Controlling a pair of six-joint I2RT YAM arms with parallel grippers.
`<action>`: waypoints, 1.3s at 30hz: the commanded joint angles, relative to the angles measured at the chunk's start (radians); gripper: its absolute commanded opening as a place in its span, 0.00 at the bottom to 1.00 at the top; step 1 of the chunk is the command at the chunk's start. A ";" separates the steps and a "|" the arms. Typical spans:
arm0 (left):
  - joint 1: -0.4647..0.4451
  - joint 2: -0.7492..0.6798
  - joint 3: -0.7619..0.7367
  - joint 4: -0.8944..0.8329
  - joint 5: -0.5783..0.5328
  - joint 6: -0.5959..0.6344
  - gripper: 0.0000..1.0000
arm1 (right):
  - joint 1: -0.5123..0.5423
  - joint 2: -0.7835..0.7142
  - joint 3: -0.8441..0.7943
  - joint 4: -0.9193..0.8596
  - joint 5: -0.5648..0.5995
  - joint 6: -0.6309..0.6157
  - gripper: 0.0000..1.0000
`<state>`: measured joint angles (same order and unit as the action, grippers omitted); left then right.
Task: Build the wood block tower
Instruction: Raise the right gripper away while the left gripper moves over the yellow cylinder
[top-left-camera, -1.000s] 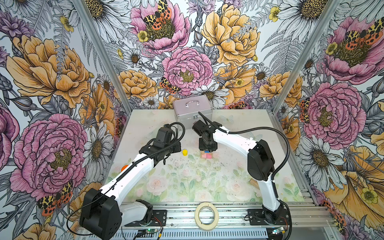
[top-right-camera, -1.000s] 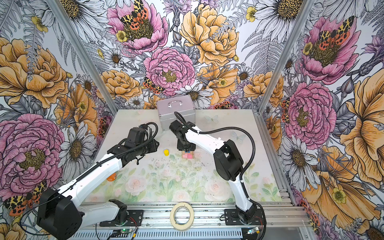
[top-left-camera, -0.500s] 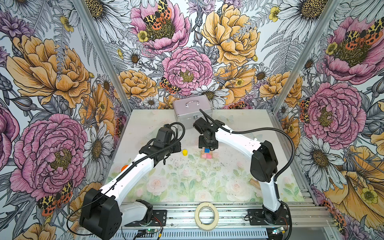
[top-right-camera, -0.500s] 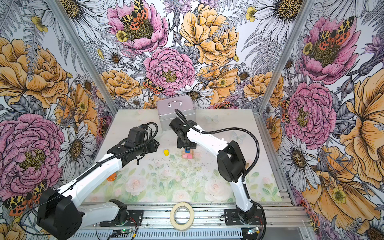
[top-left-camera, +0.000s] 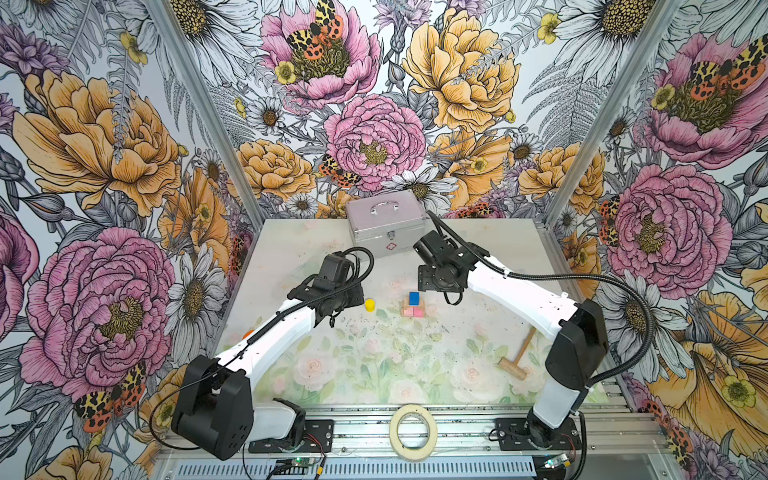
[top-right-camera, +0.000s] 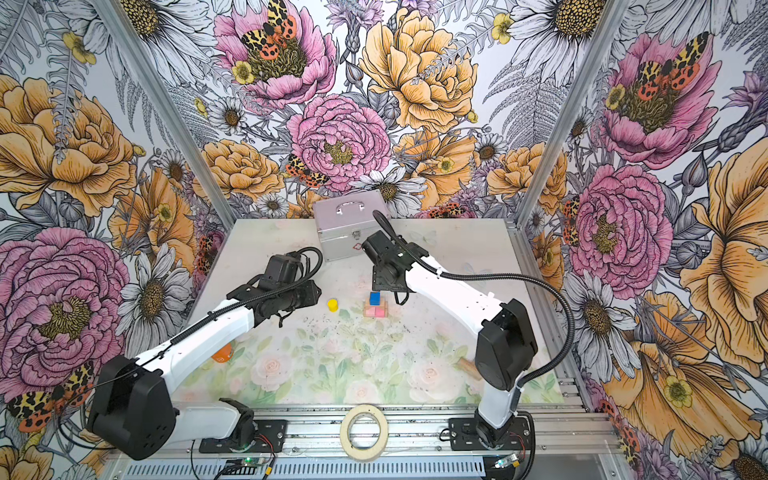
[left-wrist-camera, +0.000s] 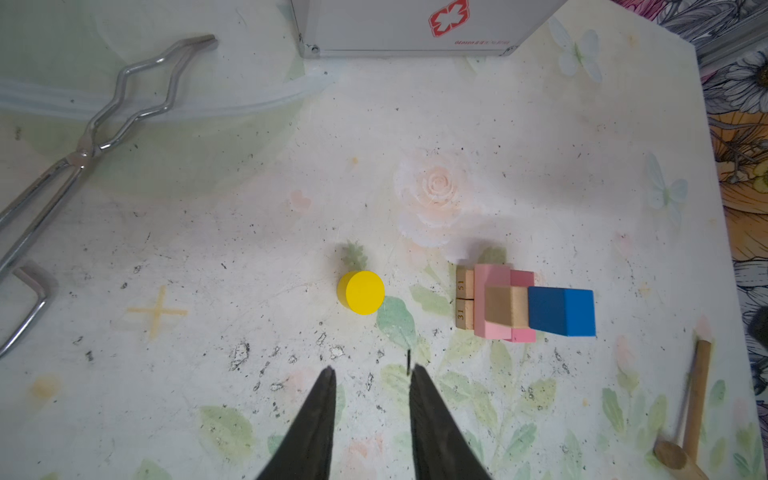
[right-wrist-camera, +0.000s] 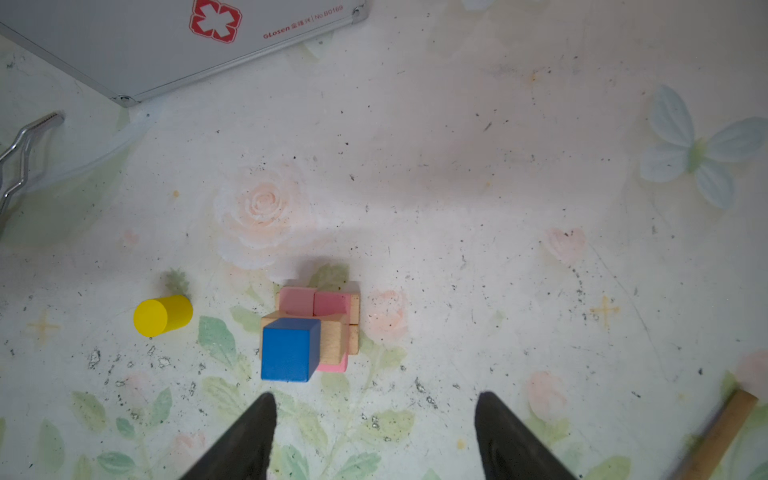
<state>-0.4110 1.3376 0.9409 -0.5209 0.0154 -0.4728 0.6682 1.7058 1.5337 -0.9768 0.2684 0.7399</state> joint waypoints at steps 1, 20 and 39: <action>-0.004 -0.003 0.042 -0.013 -0.015 -0.020 0.32 | -0.032 -0.140 -0.106 0.157 0.034 -0.022 0.82; -0.097 0.141 0.186 -0.201 -0.190 -0.029 0.54 | -0.181 -0.498 -0.556 0.457 -0.024 -0.086 1.00; -0.117 0.330 0.295 -0.267 -0.207 0.029 0.68 | -0.219 -0.525 -0.658 0.532 -0.044 -0.102 1.00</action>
<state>-0.5243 1.6436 1.2064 -0.7742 -0.1730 -0.4667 0.4568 1.2034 0.8852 -0.4900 0.2234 0.6552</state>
